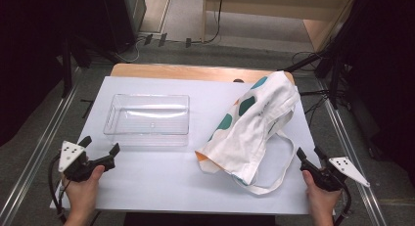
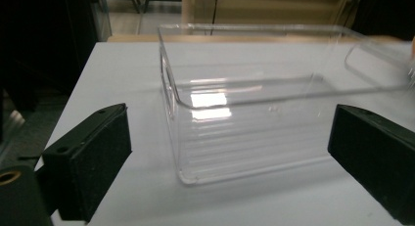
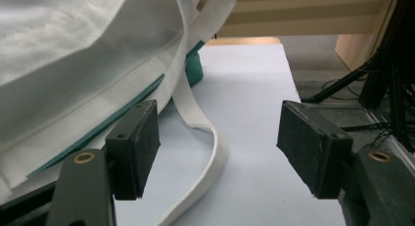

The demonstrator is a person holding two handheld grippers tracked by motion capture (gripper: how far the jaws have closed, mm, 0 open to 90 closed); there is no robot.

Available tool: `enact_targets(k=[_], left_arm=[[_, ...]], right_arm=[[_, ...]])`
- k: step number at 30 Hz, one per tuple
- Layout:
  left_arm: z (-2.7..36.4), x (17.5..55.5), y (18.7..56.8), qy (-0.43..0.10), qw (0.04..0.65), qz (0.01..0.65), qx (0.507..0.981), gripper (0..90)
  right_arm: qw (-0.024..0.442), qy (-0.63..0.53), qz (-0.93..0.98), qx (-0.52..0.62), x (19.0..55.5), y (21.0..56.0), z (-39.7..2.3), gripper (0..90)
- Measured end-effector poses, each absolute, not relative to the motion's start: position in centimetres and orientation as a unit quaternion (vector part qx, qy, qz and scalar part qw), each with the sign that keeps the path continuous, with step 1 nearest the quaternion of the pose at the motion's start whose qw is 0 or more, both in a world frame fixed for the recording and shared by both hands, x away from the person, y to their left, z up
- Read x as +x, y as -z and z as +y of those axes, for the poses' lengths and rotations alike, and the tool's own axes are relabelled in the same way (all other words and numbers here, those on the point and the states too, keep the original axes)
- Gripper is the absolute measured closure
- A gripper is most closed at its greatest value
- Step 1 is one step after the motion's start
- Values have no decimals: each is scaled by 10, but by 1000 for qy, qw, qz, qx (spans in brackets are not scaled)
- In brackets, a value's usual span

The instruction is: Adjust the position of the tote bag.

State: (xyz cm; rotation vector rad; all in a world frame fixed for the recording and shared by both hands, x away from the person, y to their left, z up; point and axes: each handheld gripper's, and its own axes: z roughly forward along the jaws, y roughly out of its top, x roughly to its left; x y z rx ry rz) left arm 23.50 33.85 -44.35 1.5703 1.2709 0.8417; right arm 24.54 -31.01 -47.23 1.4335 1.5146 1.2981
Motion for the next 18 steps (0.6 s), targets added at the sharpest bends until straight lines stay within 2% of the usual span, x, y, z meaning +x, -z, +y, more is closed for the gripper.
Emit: enact_targets(k=[10,18], left_arm=[[333,227,447,-332,448,537,633,13],[320,223,443,-327,454,525,641,14]], right_arm=[[329,-510,576,547,244,469,-315,319],[332,-508,582,541,247,466,-310,316]])
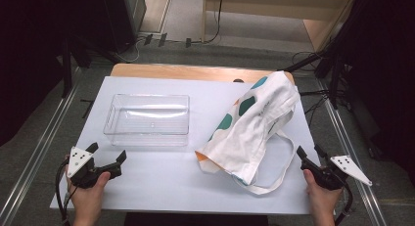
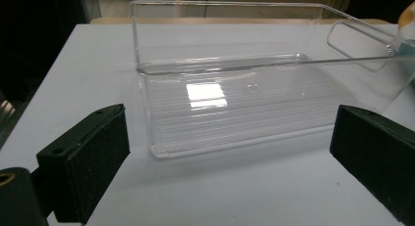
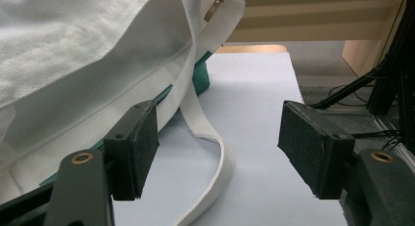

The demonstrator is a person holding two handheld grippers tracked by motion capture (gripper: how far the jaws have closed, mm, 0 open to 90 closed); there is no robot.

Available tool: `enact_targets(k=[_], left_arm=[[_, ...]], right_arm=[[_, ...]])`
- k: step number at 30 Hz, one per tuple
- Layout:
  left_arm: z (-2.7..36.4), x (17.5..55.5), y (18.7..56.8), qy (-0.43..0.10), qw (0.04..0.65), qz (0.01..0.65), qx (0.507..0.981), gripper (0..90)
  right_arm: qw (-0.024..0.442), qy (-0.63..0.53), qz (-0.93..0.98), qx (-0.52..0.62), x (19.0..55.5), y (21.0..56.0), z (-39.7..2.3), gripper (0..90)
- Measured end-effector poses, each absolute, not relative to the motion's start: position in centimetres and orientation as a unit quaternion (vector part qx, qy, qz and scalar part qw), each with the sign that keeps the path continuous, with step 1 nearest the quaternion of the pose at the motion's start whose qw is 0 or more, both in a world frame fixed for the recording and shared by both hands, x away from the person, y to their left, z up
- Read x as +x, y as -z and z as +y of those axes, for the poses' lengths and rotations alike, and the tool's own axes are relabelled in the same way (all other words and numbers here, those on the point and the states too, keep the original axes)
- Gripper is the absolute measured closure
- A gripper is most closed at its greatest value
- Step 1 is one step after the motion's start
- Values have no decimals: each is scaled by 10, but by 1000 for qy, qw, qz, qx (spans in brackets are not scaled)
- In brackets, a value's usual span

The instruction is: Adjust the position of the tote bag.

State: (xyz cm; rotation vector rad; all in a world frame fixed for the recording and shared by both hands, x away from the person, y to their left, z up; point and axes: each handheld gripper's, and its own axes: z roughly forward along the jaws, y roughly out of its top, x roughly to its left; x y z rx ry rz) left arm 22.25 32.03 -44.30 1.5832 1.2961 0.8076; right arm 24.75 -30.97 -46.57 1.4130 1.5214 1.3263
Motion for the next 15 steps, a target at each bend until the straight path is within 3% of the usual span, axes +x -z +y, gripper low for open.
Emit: enact_targets(k=[15], left_arm=[[281,227,437,-303,462,486,677,68]], right_arm=[[332,-512,587,531,248,452,-296,316]])
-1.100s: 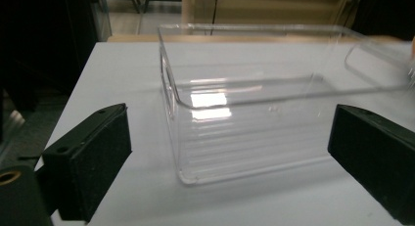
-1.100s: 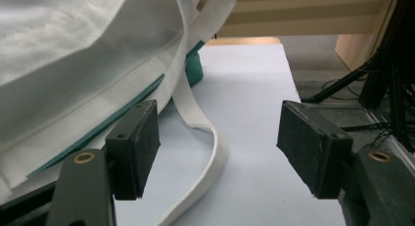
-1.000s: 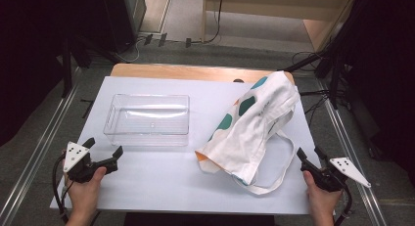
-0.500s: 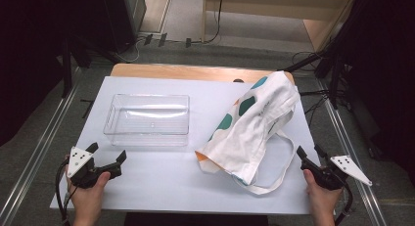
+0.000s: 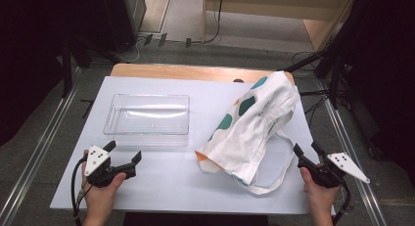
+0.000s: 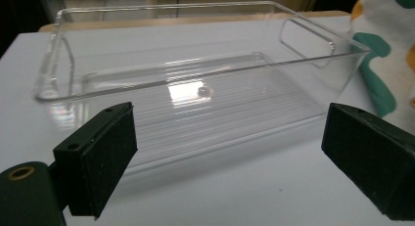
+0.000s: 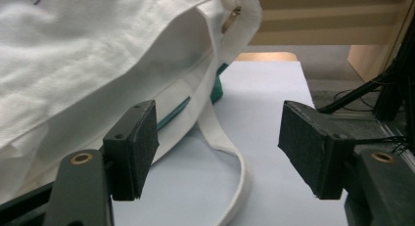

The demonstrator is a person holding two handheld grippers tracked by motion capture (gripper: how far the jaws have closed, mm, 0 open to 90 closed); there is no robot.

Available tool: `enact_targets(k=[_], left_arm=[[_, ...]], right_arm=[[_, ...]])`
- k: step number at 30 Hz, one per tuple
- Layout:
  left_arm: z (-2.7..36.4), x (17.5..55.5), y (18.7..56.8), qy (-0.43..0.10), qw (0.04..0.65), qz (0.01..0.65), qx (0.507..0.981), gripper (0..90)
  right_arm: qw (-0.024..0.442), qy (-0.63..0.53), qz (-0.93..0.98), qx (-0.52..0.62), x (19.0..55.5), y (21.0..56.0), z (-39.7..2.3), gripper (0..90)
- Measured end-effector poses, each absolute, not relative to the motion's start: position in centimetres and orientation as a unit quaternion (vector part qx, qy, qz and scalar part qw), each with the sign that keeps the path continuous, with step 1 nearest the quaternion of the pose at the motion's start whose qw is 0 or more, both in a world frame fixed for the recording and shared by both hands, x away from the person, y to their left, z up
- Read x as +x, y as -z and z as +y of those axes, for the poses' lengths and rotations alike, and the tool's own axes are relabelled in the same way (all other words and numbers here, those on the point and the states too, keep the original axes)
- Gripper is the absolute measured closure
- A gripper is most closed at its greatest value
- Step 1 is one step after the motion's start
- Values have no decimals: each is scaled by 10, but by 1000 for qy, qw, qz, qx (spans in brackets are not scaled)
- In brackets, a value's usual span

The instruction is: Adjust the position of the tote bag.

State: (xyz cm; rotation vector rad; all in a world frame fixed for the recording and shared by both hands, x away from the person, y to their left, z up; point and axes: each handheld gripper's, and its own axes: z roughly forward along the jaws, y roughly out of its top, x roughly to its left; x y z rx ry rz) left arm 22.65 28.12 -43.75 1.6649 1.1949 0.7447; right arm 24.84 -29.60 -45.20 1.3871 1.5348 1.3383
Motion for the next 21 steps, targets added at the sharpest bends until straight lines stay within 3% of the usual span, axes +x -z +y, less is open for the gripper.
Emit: enact_targets(k=[9,11,12,21], left_arm=[[242,237,428,-316,457,475,682,203],[237,241,424,-308,463,473,684,209],[235,244,420,-288,479,467,685,262],[204,263,398,-252,517,418,703,303]], right_arm=[[331,-521,585,526,256,440,-291,326],[335,-521,584,525,260,435,-291,327],[324,-526,583,527,264,427,-291,337],[322,-503,595,538,286,407,-286,342]])
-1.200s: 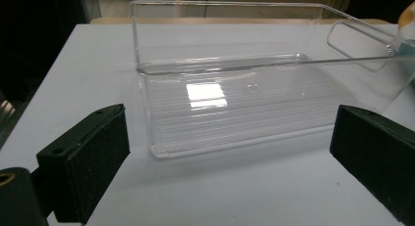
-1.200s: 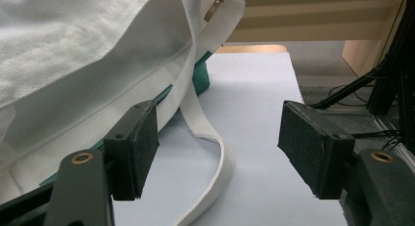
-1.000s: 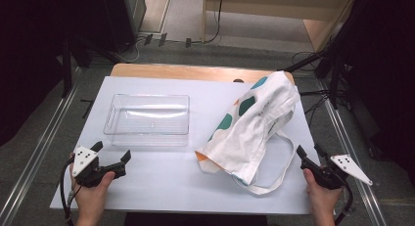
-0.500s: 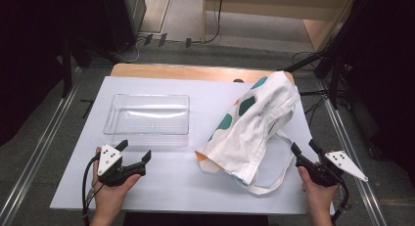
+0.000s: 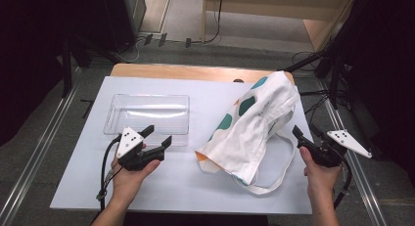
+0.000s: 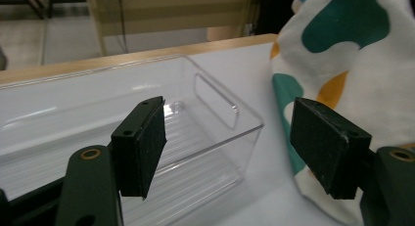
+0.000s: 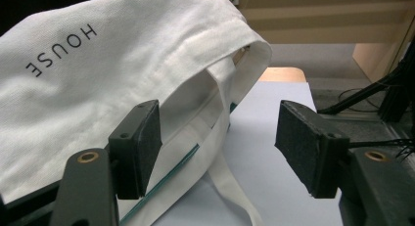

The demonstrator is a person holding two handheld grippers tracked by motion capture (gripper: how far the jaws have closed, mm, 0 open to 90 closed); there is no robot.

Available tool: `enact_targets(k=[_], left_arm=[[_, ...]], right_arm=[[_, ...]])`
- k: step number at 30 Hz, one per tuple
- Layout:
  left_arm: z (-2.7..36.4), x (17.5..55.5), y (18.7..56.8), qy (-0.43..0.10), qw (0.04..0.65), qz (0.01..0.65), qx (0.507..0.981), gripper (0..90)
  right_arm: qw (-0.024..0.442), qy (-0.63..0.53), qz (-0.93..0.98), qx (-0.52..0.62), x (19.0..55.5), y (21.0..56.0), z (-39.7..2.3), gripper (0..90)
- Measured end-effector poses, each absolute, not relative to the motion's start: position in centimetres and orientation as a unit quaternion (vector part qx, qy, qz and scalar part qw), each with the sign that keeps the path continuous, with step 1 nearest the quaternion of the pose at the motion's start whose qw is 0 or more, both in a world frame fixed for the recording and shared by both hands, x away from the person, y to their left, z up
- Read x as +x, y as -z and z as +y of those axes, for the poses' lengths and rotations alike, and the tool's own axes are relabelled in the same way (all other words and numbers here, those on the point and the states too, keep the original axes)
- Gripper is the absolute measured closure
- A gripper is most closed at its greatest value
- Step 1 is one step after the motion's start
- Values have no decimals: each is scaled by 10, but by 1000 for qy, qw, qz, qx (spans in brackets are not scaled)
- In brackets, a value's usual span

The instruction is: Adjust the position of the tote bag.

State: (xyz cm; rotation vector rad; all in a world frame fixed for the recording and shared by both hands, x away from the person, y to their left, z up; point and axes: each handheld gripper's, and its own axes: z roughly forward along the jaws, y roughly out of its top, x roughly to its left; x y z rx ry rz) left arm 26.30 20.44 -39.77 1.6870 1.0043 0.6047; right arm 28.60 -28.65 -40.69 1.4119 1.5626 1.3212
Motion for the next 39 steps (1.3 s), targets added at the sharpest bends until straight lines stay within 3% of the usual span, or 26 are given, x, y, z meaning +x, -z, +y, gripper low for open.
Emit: enact_targets(k=[11,19,22,25,26,27,28,31,32,33,34,37,39], left_arm=[[148,255,391,-224,531,354,737,278],[117,245,398,-206,520,317,766,216],[104,245,403,-205,507,315,776,223],[97,248,403,-205,490,300,792,323],[97,250,404,-201,488,300,794,377],[98,253,404,-190,489,299,797,528],[99,256,405,-180,489,298,800,528],[101,260,410,-185,476,299,806,693],[102,261,410,-185,475,300,806,749],[105,262,412,-181,480,306,802,789],[105,262,412,-181,480,306,802,812],[107,264,414,-180,480,313,799,824],[109,266,414,-179,481,320,796,832]], right_arm=[[316,-464,611,558,299,449,-282,347],[315,-466,612,556,313,452,-273,350],[305,-465,623,551,316,455,-269,395],[297,-478,612,556,325,455,-268,421],[298,-481,607,557,328,454,-269,420],[302,-484,602,559,333,452,-267,421],[302,-484,602,559,333,452,-267,421],[300,-480,604,561,340,455,-265,458],[292,-472,611,565,344,457,-264,493],[286,-456,618,574,349,459,-263,605],[286,-456,618,574,349,459,-263,605],[282,-438,633,573,350,461,-261,860],[302,-424,643,562,346,461,-259,895]])
